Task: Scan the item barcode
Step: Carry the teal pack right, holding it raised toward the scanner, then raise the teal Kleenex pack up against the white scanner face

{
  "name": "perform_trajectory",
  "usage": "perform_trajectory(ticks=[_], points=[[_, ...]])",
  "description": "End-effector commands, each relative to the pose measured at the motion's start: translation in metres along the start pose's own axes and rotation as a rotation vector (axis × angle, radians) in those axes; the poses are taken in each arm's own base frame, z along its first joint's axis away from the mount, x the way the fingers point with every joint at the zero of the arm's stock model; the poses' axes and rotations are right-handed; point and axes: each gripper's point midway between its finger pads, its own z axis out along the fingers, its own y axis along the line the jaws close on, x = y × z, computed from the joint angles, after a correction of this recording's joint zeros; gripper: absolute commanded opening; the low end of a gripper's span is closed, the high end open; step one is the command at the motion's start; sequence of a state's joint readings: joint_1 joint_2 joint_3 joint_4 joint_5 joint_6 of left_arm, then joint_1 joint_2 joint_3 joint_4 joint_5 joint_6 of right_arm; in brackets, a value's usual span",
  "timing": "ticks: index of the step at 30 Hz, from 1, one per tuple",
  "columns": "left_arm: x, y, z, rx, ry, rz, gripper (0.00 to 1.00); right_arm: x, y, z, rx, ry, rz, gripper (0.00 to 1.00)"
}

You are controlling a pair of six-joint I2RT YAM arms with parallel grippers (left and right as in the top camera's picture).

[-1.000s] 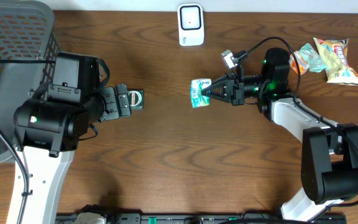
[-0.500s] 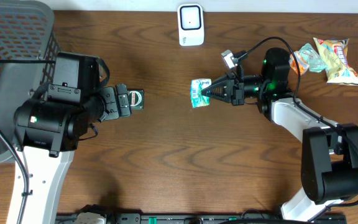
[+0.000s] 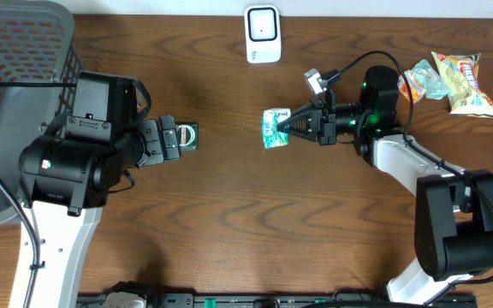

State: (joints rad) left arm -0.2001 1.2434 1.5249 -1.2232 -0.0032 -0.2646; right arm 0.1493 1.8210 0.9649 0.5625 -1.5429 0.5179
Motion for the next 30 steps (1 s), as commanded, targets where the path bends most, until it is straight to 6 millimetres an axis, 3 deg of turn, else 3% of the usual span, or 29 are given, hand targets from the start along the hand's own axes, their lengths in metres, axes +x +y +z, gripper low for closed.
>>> perform_trajectory(ticks=[1, 30], points=[[-0.0029, 0.0004, -0.0032, -0.004, -0.014, 0.002, 0.98, -0.0017, 0.0101, 0.0009, -0.019, 0.011, -0.042, 0.01], [-0.0029, 0.0004, -0.0032, -0.004, -0.014, 0.002, 0.98, -0.0001, 0.0116, 0.0053, -0.027, 0.020, -0.040, 0.01]])
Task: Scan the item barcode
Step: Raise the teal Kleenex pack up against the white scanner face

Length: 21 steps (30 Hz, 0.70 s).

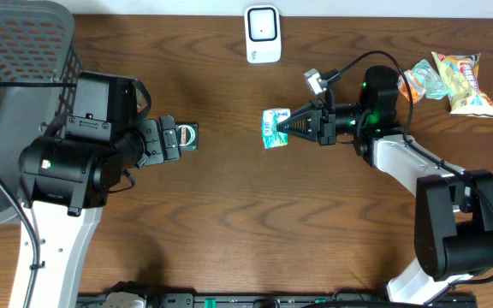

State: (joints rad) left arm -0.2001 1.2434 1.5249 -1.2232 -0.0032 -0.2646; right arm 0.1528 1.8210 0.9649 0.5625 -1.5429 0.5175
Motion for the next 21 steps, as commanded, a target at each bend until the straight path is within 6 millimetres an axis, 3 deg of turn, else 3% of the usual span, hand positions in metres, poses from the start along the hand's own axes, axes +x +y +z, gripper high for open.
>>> perform_trajectory(ticks=[1, 5, 12, 16, 21], points=[[-0.003, 0.000, -0.003, -0.004, -0.014, 0.002, 0.98, -0.001, 0.010, 0.005, -0.020, 0.015, -0.031, 0.01], [-0.003, 0.000, -0.003, -0.004, -0.014, 0.002, 0.98, -0.002, -0.003, 0.011, 0.045, -0.015, 0.098, 0.01], [-0.003, 0.000, -0.003, -0.004, -0.014, 0.002, 0.98, 0.001, -0.020, 0.031, 0.142, -0.036, 0.154, 0.01], [-0.003, 0.000, -0.003, -0.004, -0.014, 0.002, 0.98, 0.016, -0.050, 0.045, 0.315, -0.043, 0.216, 0.01], [-0.003, 0.000, -0.003, -0.004, -0.014, 0.002, 0.98, 0.040, -0.086, 0.035, 0.546, -0.018, 0.280, 0.01]])
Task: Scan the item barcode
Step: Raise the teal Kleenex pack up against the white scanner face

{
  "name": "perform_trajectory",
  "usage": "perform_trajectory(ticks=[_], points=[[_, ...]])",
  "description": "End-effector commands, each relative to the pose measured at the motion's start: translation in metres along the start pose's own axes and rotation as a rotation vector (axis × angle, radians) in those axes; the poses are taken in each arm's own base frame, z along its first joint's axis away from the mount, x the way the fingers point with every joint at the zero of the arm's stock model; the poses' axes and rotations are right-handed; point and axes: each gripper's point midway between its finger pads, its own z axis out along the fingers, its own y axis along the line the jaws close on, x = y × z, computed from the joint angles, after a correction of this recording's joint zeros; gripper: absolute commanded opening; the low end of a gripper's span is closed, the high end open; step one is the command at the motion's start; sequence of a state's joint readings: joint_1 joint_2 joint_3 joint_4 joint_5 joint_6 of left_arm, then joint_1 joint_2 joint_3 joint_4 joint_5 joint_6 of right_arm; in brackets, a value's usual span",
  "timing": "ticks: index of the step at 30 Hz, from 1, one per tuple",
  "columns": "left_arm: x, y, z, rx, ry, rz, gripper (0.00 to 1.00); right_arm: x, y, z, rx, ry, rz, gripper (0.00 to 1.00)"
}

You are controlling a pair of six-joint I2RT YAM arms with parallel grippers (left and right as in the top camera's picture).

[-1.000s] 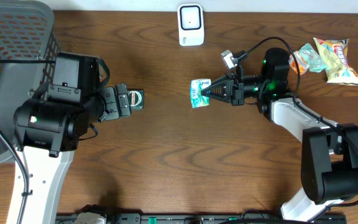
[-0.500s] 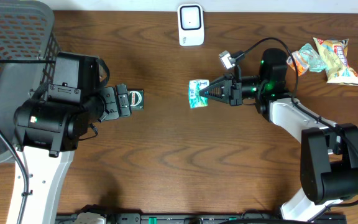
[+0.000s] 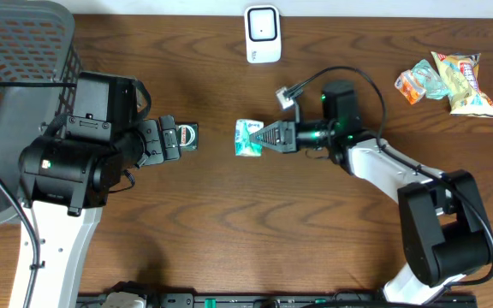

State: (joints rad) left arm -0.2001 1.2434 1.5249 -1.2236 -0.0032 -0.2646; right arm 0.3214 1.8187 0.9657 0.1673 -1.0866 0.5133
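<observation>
My right gripper (image 3: 262, 139) is shut on a small teal-and-white packet (image 3: 247, 138), held near the middle of the table. My left gripper (image 3: 178, 139) is shut on a black handheld scanner with a green face (image 3: 187, 137), pointing right toward the packet. A gap of bare wood separates scanner and packet.
A grey mesh basket (image 3: 20, 51) fills the far left corner. A white stand (image 3: 263, 34) sits at the back centre. Two more snack packets (image 3: 448, 81) lie at the back right. The table (image 3: 229, 231) is dark wood.
My right gripper has moved left with the packet, bringing it closer to the scanner. The left arm and scanner have not moved.
At both earlier moments my right gripper held the packet right of the table's centre and the left held the scanner still. Now the packet is farther left, nearer the scanner's face.
</observation>
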Motion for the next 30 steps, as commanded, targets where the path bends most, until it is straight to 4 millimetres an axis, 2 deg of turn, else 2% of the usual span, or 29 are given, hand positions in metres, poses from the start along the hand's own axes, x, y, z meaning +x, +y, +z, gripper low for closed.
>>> perform_trajectory(ticks=[1, 4, 7, 11, 15, 16, 21, 26, 30], points=[[-0.003, 0.000, -0.003, -0.004, -0.014, 0.002, 0.98, -0.010, -0.033, -0.006, 0.234, -0.060, -0.056, 0.01], [-0.002, 0.001, -0.003, -0.005, -0.012, 0.003, 0.98, -0.003, -0.055, -0.014, 0.382, -0.018, -0.042, 0.01], [-0.002, 0.001, -0.003, -0.005, -0.012, 0.003, 0.98, 0.004, -0.077, -0.034, 0.604, 0.055, -0.048, 0.01], [-0.002, 0.001, -0.003, -0.005, -0.012, 0.003, 0.98, -0.003, -0.082, -0.058, 0.820, 0.136, -0.112, 0.02], [-0.002, 0.001, -0.003, -0.005, -0.012, 0.003, 0.98, -0.029, -0.073, -0.076, 0.954, 0.133, -0.198, 0.01], [-0.002, 0.001, -0.003, -0.005, -0.012, 0.003, 0.98, -0.042, -0.069, -0.082, 0.994, 0.112, -0.226, 0.02], [-0.002, 0.001, -0.003, -0.005, -0.012, 0.003, 0.98, -0.075, -0.057, -0.084, 1.019, 0.087, -0.325, 0.01], [-0.002, 0.001, -0.003, -0.005, -0.012, 0.003, 0.98, -0.101, -0.063, -0.082, 1.068, 0.154, -0.360, 0.01], [-0.002, 0.001, -0.003, -0.005, -0.012, 0.003, 0.98, -0.134, -0.075, -0.087, 1.177, 0.185, -0.377, 0.01]])
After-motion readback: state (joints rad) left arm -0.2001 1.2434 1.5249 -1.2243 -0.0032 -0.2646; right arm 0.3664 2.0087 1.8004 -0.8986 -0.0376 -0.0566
